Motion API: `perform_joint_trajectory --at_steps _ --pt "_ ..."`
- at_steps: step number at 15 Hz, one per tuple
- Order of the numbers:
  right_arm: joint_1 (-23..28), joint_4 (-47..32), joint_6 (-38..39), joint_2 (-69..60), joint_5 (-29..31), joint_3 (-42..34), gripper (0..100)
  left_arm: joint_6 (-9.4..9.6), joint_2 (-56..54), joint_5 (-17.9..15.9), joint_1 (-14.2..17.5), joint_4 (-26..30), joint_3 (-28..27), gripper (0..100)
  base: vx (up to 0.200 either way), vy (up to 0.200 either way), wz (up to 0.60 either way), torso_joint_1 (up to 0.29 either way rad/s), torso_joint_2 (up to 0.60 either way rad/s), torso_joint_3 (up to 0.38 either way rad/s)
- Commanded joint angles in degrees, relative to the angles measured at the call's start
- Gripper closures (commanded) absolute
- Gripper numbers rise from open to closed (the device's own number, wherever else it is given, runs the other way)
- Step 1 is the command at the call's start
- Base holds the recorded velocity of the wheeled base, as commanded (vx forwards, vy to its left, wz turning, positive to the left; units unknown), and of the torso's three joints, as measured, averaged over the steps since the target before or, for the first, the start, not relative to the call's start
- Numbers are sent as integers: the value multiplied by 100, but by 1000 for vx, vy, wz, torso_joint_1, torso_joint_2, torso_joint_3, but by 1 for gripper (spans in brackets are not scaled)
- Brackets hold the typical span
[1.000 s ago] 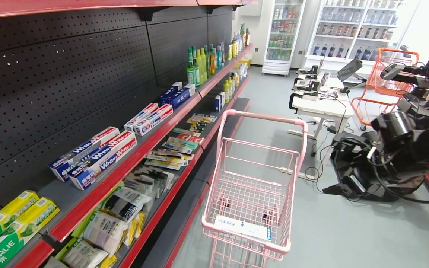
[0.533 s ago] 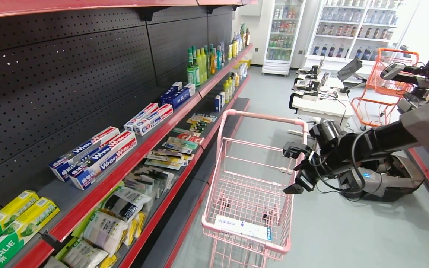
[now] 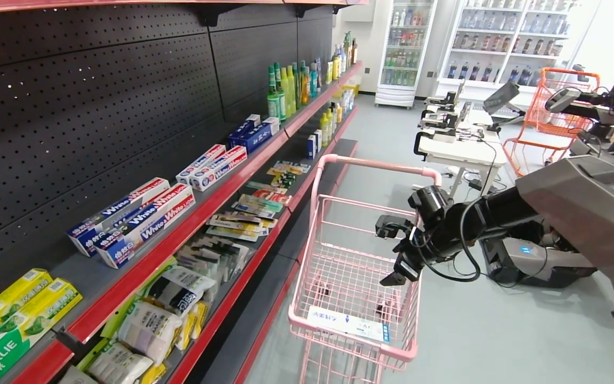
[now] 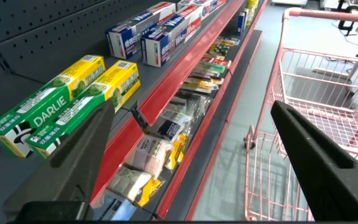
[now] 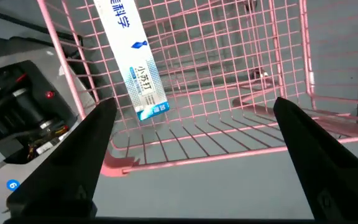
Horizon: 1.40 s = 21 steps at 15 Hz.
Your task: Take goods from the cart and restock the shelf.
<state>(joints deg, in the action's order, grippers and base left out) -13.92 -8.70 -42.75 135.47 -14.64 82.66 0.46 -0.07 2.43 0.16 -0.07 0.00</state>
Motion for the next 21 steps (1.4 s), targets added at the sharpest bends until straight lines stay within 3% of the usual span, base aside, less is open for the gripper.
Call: perform_joint_trajectory --at_steps 1,10,21 --pt "-120 0 -23 120 -4 83 0 -2 7 4 2 -1 0 0 0 0 0 -124 261 144" --pt "-401 0 -172 278 -39 57 0 -2 7 4 2 -1 0 0 0 0 0 -148 326 172" --pt "-216 -8 -752 392 -259 57 0 -2 7 4 2 -1 0 0 0 0 0 -162 357 191"
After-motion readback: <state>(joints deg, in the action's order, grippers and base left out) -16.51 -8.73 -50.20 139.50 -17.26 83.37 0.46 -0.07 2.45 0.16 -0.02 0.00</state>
